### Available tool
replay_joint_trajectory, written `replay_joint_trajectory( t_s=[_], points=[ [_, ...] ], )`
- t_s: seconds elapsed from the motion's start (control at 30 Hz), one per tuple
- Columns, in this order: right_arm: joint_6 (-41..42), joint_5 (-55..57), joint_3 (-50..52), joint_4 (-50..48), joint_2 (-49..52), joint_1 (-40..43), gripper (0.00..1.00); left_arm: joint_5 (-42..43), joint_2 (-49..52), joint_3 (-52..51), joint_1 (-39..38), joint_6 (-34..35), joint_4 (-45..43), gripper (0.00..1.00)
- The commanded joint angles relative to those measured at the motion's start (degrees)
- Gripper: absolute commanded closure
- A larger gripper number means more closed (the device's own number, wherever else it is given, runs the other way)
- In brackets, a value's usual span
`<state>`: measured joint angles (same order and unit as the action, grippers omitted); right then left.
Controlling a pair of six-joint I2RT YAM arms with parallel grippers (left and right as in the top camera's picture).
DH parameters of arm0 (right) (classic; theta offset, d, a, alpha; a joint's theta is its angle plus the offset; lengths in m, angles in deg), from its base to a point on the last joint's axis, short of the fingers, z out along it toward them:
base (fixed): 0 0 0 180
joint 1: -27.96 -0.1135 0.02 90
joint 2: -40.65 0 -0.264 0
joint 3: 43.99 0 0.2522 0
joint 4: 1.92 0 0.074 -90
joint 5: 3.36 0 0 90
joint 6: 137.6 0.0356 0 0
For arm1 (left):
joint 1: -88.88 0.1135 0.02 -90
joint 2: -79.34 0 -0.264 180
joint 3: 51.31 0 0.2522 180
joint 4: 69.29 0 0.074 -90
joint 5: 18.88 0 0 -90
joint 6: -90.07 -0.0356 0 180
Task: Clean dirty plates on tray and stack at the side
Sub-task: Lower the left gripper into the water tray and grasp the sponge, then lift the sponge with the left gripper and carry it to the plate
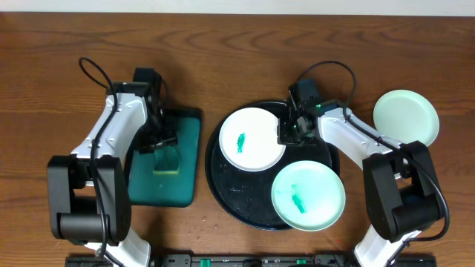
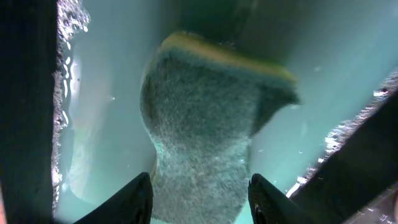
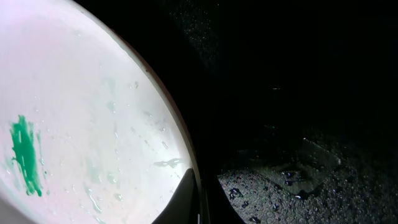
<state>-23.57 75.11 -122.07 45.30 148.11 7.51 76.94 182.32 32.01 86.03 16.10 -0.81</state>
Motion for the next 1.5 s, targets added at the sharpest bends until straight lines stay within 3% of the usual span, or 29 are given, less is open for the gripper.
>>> replay_joint_trajectory(
  t_s=[0.0,0.2,0.53,0.6,0.67,0.7,1.0,1.3,1.47],
  points=[
    [1.20,0.94,0.79,0.13,-0.28,0.63,0.99,-1.33,0.44,-2.62,-0.13,-0.55,-2.19,0.49],
    [1.22,0.94,0.79,-0.07,-0.28,0.61,0.99,-0.24,0.44,-5.09,-0.13,-0.57,-5.77,0.66],
    [1.22,0.92,0.79,0.15,-0.28,0.63,0.99,1.05,0.44,-9.90,-0.13,-0.57,-10.97,0.63],
    [1.22,0.94,0.79,0.15,-0.28,0.63,0.99,1.07,0.44,-10.14,-0.13,-0.57,-11.15,0.73],
    [1.22,0.94,0.79,0.20,-0.28,0.59,0.99,1.05,0.44,-10.14,-0.13,-0.57,-11.45,0.92],
    [1.22,0.92,0.79,0.26,-0.28,0.52,0.99,1.07,0.44,-10.14,-0.13,-0.57,-11.63,0.93],
    [1.20,0.72,0.79,0.98,-0.28,0.55,0.99,1.20,-3.63,-9.14,-0.13,-0.35,-11.96,0.93],
    [0.57,0.74,0.79,0.17,-0.28,0.63,0.99,0.79,-22.80,-8.94,-2.62,-3.41,-12.44,0.93],
    [0.55,0.72,0.79,0.20,-0.28,0.59,0.99,-7.69,-30.64,-8.94,-5.77,-3.56,-13.92,0.93]
  ],
)
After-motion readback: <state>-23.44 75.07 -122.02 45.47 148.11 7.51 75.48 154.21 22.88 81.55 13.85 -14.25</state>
